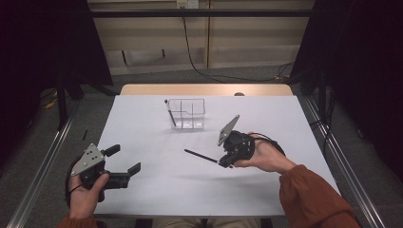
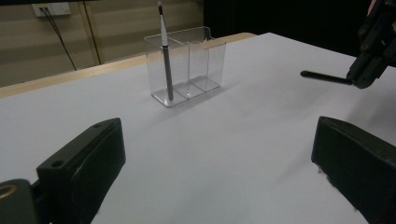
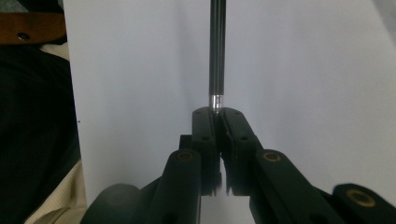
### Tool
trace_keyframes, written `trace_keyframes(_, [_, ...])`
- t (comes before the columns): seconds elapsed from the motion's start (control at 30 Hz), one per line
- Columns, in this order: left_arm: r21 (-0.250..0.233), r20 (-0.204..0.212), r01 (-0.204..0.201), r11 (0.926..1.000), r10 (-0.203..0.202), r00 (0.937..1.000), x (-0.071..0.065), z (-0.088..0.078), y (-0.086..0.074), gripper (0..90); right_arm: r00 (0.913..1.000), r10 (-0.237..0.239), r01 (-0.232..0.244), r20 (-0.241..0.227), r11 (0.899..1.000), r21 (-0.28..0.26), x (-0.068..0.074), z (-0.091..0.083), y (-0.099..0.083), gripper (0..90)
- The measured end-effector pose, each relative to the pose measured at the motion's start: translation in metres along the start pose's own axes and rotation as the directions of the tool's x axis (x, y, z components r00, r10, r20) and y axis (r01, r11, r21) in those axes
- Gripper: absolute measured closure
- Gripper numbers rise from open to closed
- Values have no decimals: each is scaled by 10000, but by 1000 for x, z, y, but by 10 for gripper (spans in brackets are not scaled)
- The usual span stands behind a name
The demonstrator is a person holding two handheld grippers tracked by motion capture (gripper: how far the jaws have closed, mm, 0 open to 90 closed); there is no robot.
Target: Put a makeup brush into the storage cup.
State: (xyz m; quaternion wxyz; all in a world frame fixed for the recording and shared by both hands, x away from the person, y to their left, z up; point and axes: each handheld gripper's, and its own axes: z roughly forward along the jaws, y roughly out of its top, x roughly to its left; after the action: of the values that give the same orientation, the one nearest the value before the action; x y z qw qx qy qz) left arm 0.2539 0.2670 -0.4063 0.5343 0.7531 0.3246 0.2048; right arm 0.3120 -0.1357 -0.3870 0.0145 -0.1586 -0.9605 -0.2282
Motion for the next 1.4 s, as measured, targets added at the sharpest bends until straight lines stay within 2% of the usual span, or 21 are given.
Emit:
trace_keyframes(0.23, [-2,314,-235,9997,235,9992,-2,0,12,29,9999,95,-96,66,9996,275,2,5,4,842])
trace_keyframes(0.37, [124,464,-446,9989,439,9980,-4,4,18,29,10000,-43,42,20,9988,478,3,7,5,842])
trace_keyframes(0.47, [153,622,-576,9982,565,9965,-6,7,23,29,10000,-18,18,-9,9993,381,3,6,6,842])
trace_keyframes(0.7, [206,1015,-725,9972,701,9924,-13,16,30,29,9998,-185,191,-116,9982,566,6,11,10,842])
trace_keyframes(0.83, [300,1302,-938,9951,892,9875,-19,22,33,29,9992,-333,345,-206,9978,565,7,14,14,842])
trace_keyframes(1.0, [280,1519,-1070,9939,1016,9832,-24,28,39,29,9993,-268,283,-251,9977,615,8,15,13,842])
trace_keyframes(1.23, [415,1959,-1464,9884,1357,9712,-34,39,47,29,9988,-320,343,-376,9974,635,9,17,13,842])
trace_keyframes(1.33, [462,2107,-1523,9873,1394,9676,-38,45,48,29,9980,-460,488,-435,9966,660,10,20,14,842])
trace_keyframes(1.4, [520,2194,-1568,9863,1419,9653,-39,48,49,29,9984,-358,388,-433,9966,725,11,20,14,842])
